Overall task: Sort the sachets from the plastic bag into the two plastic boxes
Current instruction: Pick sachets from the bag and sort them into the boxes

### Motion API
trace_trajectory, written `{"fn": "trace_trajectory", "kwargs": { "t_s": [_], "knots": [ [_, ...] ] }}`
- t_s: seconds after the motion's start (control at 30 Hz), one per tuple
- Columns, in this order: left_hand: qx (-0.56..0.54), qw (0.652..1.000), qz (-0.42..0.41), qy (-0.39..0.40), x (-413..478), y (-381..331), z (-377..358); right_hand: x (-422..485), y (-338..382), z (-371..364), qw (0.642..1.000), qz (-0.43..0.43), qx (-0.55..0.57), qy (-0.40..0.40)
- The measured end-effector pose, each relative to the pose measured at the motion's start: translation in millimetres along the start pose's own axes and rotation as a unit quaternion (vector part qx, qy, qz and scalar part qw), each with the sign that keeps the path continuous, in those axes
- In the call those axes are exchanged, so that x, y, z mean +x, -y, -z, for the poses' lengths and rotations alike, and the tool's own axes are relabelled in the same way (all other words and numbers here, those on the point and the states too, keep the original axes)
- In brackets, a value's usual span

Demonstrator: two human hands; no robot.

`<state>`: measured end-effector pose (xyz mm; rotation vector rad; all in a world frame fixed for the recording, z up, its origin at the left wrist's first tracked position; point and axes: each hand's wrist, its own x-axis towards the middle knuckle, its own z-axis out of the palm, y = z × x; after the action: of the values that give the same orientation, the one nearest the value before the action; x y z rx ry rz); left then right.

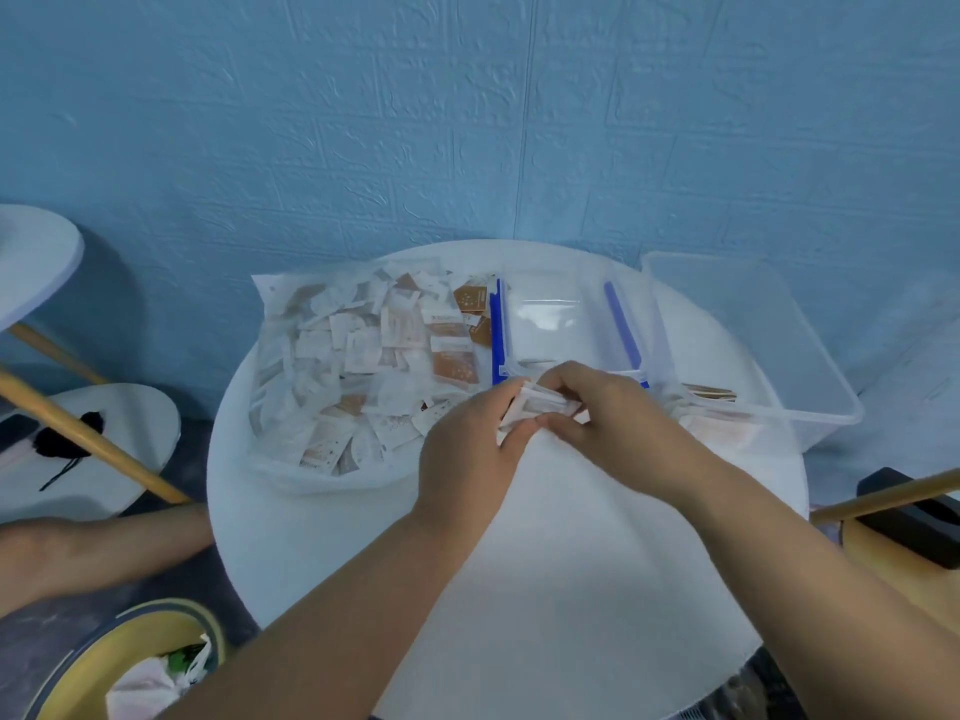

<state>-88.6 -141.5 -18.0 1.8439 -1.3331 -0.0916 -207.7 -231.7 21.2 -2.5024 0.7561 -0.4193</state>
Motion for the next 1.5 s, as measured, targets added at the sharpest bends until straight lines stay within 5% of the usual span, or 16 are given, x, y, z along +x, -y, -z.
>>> {"fn": "trace_trajectory", "kwargs": {
  "t_s": [0.2, 0.4, 0.87, 1.1, 1.5],
  "knots": [
    [-0.031, 0.999, -0.006, -0.026, 49, -3, -6, 44, -7, 42, 1.000, 0.009, 0.004, 0.028],
    [-0.035, 0.998, 0.051, -0.005, 44, 10, -27, 92, -36, 48, 0.995, -0.069, 0.065, 0.010],
    [-0.077, 0.993, 0.083, -0.021, 41, 16, -38, 119, -56, 17, 0.983, -0.096, -0.009, 0.157],
    [-0.073, 0.994, 0.082, -0.029, 42, 17, -38, 118, -57, 25, 0.958, -0.144, 0.118, 0.219],
    [-0.079, 0.993, 0.087, -0.004, 47, 20, -33, 117, -61, 22, 0.966, -0.135, 0.096, 0.199]
  ]
}}
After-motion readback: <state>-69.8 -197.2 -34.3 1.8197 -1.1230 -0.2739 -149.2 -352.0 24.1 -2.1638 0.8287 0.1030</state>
